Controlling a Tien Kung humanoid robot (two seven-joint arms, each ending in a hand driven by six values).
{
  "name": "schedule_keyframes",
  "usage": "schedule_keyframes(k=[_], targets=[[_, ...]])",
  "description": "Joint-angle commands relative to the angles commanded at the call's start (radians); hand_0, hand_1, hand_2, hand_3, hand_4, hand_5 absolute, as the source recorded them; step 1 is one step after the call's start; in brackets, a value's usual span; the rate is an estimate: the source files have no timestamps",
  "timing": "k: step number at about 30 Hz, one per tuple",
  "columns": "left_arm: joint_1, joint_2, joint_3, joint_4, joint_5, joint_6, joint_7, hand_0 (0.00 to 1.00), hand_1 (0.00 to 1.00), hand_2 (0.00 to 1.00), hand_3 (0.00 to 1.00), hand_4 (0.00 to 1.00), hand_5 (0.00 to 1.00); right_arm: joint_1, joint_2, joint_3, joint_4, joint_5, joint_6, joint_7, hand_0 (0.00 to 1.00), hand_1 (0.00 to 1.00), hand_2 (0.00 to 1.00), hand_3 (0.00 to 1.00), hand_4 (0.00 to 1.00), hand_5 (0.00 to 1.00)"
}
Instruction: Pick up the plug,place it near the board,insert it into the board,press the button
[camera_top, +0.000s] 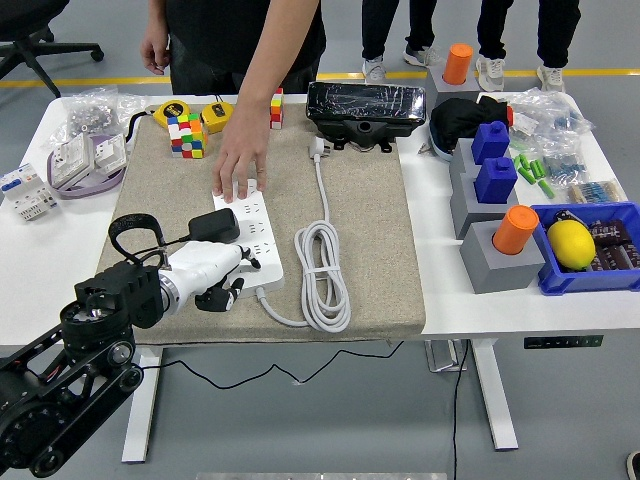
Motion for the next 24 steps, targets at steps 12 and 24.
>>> schedule_keyframes(k=[12,24], targets=[[-0.005,0.001,0.001,0.030,0.001,0.004,-0.009,0.167,0.002,0.101,0.785,0.269,0.002,0.001,0.000,0.001,0.000,0.000,-0.001,-0.001,0.764,0.743,0.741,0.764,0.998,0.998],[0.006,-0.003,0.020,0.032,-0.002,0.002,-0.009,0.167,0.002,0.100,0.783,0.269,0.002,-0.005,0.002,0.001,0.000,-0.002,-0.002,-0.002,0.764,0.742,0.741,0.763,0.998,0.998]])
